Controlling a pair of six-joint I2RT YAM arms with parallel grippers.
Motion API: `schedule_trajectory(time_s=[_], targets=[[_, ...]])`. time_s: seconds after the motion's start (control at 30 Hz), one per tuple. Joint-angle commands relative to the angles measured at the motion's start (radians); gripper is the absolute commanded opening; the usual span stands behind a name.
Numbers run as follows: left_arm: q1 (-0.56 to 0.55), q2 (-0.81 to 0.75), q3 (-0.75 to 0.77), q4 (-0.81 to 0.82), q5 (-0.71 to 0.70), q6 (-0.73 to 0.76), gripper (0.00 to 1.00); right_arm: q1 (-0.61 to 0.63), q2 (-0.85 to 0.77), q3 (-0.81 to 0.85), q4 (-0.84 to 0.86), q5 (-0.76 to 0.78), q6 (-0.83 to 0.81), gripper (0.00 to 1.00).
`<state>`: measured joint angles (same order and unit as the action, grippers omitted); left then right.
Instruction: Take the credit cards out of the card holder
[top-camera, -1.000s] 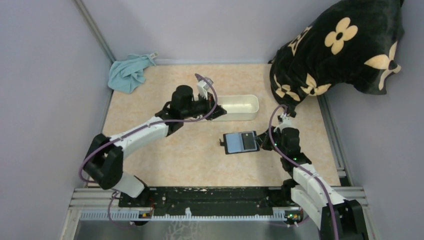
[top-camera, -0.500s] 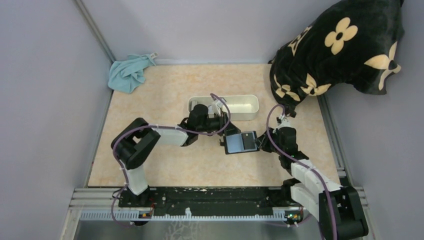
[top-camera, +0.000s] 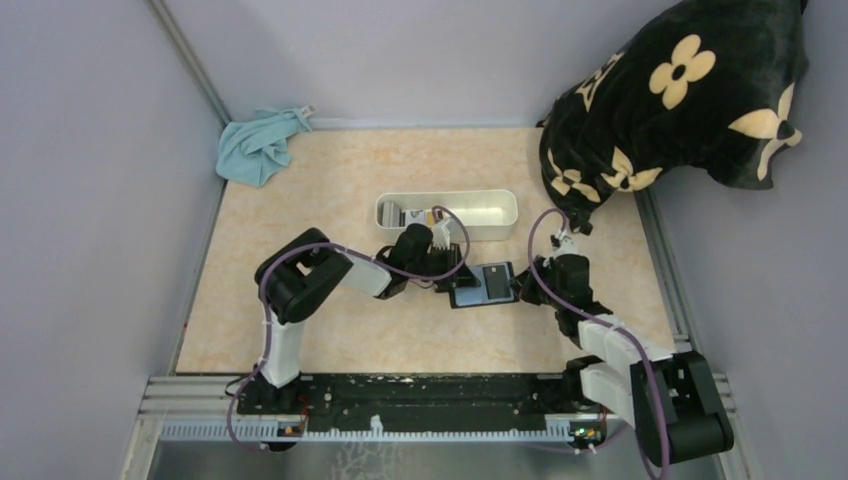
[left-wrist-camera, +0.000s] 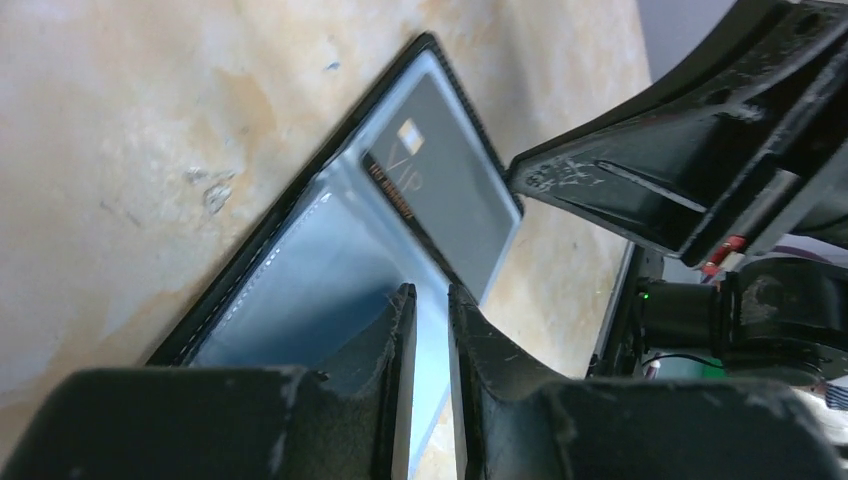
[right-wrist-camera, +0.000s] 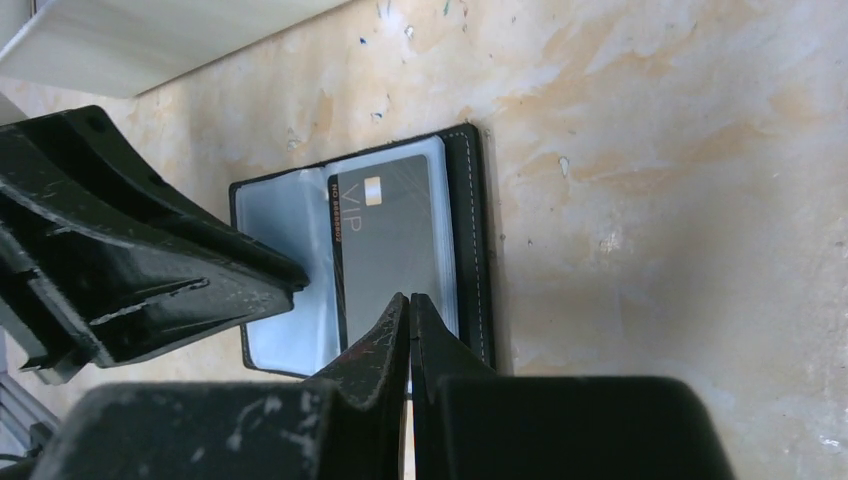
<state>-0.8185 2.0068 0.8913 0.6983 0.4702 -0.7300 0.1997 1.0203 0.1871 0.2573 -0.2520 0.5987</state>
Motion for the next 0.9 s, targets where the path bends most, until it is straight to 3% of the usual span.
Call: schedule_trajectory(time_s=[0.0, 0.37, 0.47, 0.63, 0.87], targets=[[-0.010, 0.032, 0.018, -0.056, -0.030, -0.016, 0.25, -0.007, 0.033, -0.026, 0.117, -0.024, 0.014, 0.00], [-0.014, 0.089, 0.060, -0.122, -0.035, -0.027, 0.32, -0.007, 0.120, -0.044, 0.201, -0.060, 0.045, 0.00], [-0.014, 0.098, 0.066, -0.118, -0.034, -0.035, 0.48, -0.006, 0.149, -0.057, 0.237, -0.088, 0.066, 0.00], [-0.014, 0.116, 0.067, -0.098, -0.016, -0.052, 0.57, -0.003, 0.181, -0.084, 0.299, -0.116, 0.098, 0.00], [-0.014, 0.108, 0.043, -0.099, -0.028, -0.048, 0.56, -0.004, 0.033, -0.020, 0.100, 0.007, 0.047, 0.00]])
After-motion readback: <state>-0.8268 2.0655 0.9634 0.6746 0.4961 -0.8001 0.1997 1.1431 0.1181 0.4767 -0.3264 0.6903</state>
